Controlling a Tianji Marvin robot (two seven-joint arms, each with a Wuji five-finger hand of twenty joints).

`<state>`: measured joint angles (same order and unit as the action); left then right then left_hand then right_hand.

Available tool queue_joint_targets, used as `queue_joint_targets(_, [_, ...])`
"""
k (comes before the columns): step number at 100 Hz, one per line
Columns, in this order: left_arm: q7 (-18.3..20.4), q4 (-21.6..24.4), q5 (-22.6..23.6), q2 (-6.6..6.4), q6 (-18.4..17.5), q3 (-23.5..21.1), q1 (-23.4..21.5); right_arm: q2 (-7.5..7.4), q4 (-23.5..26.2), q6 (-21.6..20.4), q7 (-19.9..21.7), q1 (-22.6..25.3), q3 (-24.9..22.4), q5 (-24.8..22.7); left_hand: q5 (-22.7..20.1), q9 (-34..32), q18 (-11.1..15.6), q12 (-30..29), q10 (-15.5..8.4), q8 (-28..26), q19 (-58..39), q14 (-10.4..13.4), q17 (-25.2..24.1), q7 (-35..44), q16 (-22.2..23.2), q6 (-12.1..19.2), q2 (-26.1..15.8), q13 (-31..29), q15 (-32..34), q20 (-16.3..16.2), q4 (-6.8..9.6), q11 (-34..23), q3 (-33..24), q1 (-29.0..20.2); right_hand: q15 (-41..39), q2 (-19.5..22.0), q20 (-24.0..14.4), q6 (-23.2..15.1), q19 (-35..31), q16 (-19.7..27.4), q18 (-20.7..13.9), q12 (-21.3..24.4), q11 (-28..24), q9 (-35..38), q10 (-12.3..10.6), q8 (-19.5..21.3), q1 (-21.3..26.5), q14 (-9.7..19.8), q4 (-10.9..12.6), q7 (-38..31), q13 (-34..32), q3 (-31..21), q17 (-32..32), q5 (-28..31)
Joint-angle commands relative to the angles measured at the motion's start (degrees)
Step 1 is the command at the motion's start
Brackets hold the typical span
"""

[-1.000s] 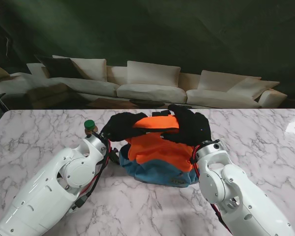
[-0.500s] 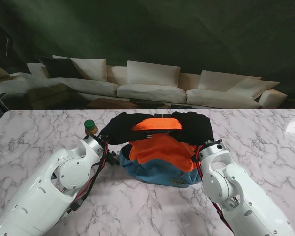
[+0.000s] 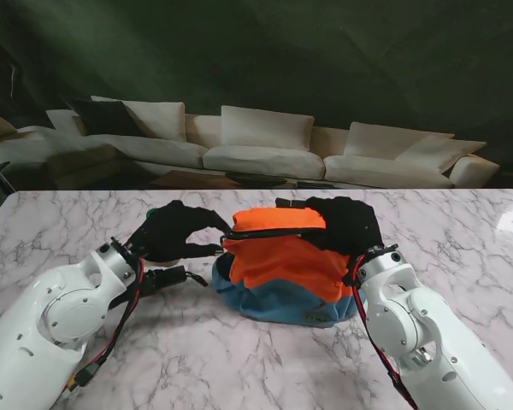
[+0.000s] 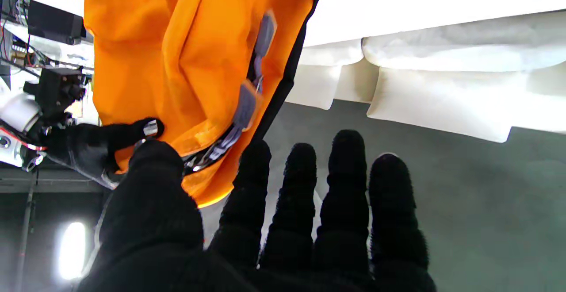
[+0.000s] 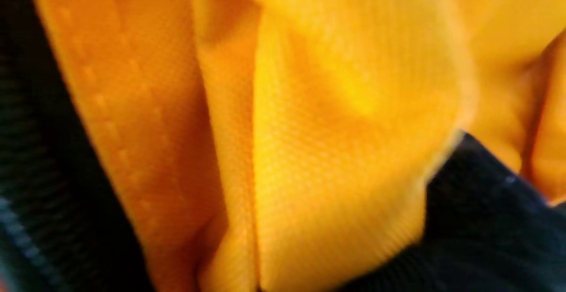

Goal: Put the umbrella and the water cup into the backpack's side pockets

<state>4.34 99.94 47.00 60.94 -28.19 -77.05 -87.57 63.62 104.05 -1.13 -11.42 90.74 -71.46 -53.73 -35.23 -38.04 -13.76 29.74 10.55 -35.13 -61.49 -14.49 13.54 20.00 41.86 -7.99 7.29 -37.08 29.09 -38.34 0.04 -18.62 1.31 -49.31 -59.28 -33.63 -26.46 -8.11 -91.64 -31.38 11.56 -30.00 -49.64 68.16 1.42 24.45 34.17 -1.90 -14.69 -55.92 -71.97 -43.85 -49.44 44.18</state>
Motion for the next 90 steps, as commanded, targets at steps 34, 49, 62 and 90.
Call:
queue_joint_targets(34, [4.7,-6.2,-3.5,-1.31,-1.4,2.4,1.1,-0.37,0.6,-1.1,1.1,1.0,-0.8,0.6,-7.1,-6.2,0.7,0.0,-2.7,-0.4,-4.8,0.5,2.2,4.5,2.7,2.4,-2.7,-4.0,3.1,-2.3,-0.92,-0.8,0.1,0.8,-7.2,3.3,-0.3,-7.0,-4.0,-1.4,-0.8,-1.0,-2.8,1.7,-1.9,3.0,7.8,2.6,1.3,-3.0,-3.6,-6.8,-0.6,2.7])
queue_joint_targets(49, [6.4,-8.6,-7.5,-1.29,0.1,4.9,2.7,-0.31,0.5,-1.0,0.8,1.2,-0.8,0.9,-6.6,-5.2,0.9,-1.5,-2.7,0.5,-6.7,0.0,2.2,5.2,3.1,2.4,-3.0,-3.8,3.5,-3.3,-0.91,0.6,0.1,0.6,-7.1,3.6,-0.3,-6.9,-4.0,-1.3,-0.8,-1.0,-2.7,1.7,-2.0,3.1,7.8,2.5,1.3,-2.9,-3.7,-6.7,-0.6,2.6])
queue_joint_targets(62, [8.1,-9.8,-9.1,-1.48,0.7,6.5,3.7,-0.28,0.5,-0.9,0.8,1.4,-0.8,1.0,-5.8,-4.1,0.8,-2.4,-2.9,1.3,-6.9,-0.1,1.8,4.7,3.2,2.7,-3.4,-3.3,3.5,-3.6,-0.92,1.6,0.1,0.5,-7.1,4.0,-0.3,-6.7,-3.9,-1.2,-0.7,-1.1,-2.8,1.5,-2.0,3.3,8.0,2.5,1.3,-2.8,-3.7,-6.5,-0.5,2.4])
queue_joint_targets(90, [11.3,-11.7,-11.1,-2.03,0.8,9.8,5.7,-0.21,0.1,-0.5,0.6,1.1,-0.2,1.3,-2.9,-2.3,0.7,-4.2,-2.4,4.2,-6.7,-0.4,1.1,0.9,3.3,4.7,-3.8,-2.6,3.3,-4.0,-0.88,3.3,0.1,0.1,-6.9,4.4,-0.3,-6.6,-3.8,-1.1,-0.5,-1.1,-2.8,1.3,-1.9,3.3,8.1,2.4,1.3,-2.7,-3.7,-6.2,-0.4,2.2])
